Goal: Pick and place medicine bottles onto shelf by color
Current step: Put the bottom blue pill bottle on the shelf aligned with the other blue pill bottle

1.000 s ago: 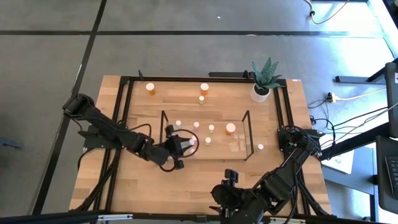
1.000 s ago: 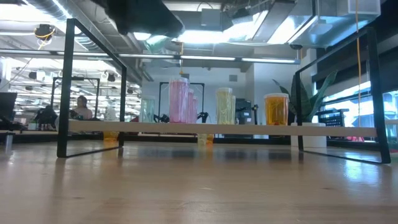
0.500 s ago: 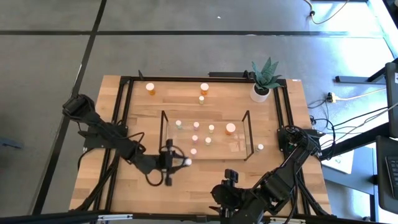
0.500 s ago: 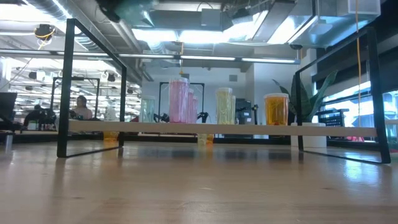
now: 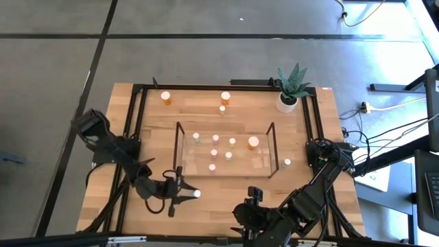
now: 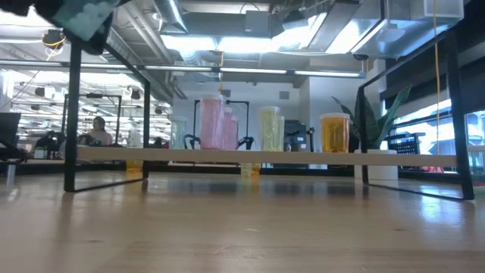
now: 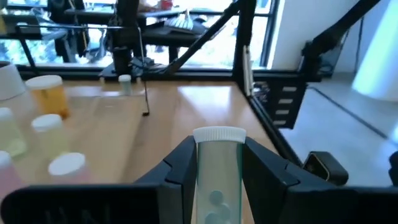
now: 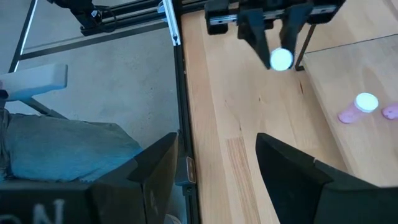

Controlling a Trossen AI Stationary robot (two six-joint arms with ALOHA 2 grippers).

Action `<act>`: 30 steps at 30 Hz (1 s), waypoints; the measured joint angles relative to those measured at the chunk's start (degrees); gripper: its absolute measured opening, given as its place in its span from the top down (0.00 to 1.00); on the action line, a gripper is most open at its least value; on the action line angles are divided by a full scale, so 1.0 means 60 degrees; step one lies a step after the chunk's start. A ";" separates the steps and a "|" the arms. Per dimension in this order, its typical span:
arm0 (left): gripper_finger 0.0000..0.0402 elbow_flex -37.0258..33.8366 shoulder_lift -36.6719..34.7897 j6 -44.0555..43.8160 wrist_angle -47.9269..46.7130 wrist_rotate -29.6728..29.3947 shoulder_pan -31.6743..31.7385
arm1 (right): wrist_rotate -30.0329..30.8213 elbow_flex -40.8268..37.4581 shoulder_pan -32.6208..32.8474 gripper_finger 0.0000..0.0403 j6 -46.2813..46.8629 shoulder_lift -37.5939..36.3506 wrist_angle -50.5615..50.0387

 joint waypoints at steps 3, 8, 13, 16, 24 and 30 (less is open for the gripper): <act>0.75 -0.0161 0.0577 0.0104 0.1025 -0.0021 -0.0269 | 0.0000 0.0000 0.0002 0.46 0.0000 0.0000 0.0007; 0.75 -0.0163 0.1479 0.0127 0.1816 0.0128 -0.0648 | 0.0004 0.0000 0.0000 0.46 0.0000 0.0000 0.0018; 0.75 -0.0163 0.1665 0.0837 0.2310 0.0053 -0.0941 | 0.0004 0.0000 0.0002 0.46 0.0000 0.0000 0.0022; 0.75 -0.0163 0.1667 0.0836 0.2092 0.0059 -0.1068 | 0.0000 0.0000 0.0000 0.46 0.0000 0.0000 0.0022; 0.74 -0.0156 0.1857 0.0541 0.1522 0.0055 -0.1047 | 0.0004 0.0000 0.0003 0.46 0.0000 0.0000 0.0022; 0.74 -0.0156 0.2884 -0.0106 0.2490 0.0081 -0.1044 | 0.0000 0.0000 0.0002 0.46 0.0000 0.0000 0.0023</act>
